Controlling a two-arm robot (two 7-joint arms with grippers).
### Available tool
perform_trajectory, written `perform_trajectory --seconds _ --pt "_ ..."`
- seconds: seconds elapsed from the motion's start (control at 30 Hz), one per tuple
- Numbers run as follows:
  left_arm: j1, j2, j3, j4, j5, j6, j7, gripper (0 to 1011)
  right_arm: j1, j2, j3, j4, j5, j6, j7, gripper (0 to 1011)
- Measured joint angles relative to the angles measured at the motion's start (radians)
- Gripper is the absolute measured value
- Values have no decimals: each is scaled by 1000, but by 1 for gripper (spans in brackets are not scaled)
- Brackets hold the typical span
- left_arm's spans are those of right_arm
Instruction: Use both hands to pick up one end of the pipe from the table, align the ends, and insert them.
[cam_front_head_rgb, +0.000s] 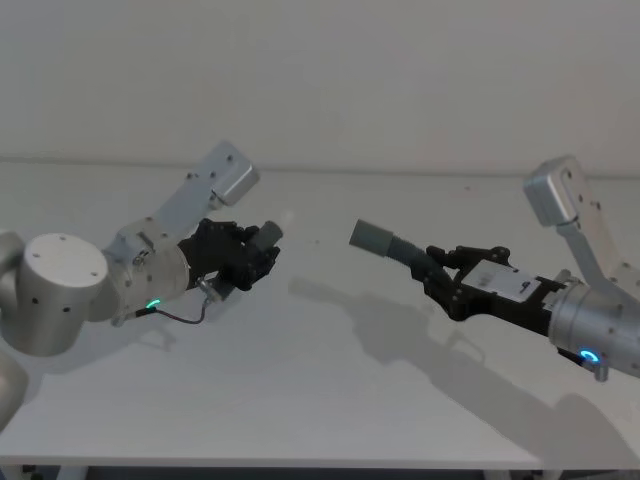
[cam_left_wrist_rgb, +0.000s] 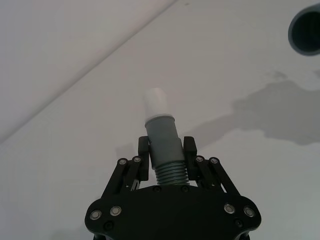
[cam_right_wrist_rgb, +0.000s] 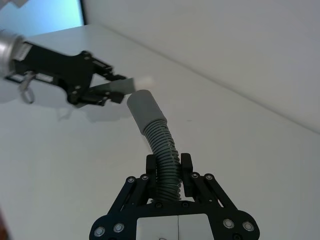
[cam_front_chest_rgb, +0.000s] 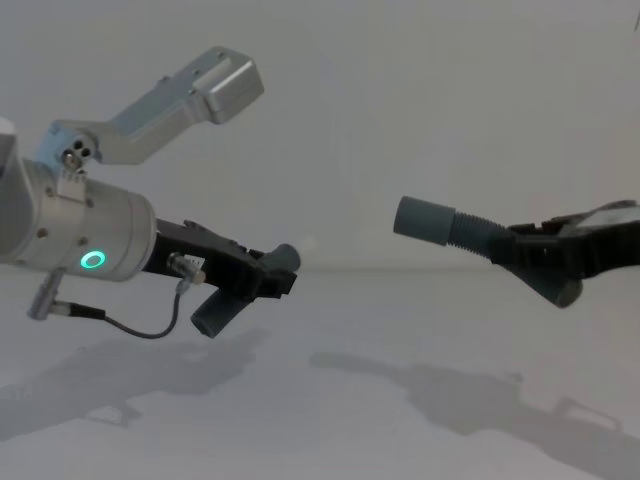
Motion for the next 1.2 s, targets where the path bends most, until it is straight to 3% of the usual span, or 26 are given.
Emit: perform_trajectory --seconds 0.23,0.57,0.97,1.2 --pt "-8 47 20 -8 7 -83 -85 398 -1 68 -8 5 37 -50 126 285" --pt "-32 114 52 -13 11 -206 -214 398 4 134 -14 15 75 -104 244 284" --pt "-65 169 78 -13 -11 -298 -349 398 22 174 -30 22 84 -132 301 284" --pt "-83 196 93 -16 -25 -328 -418 398 38 192 -53 21 61 -145 310 284"
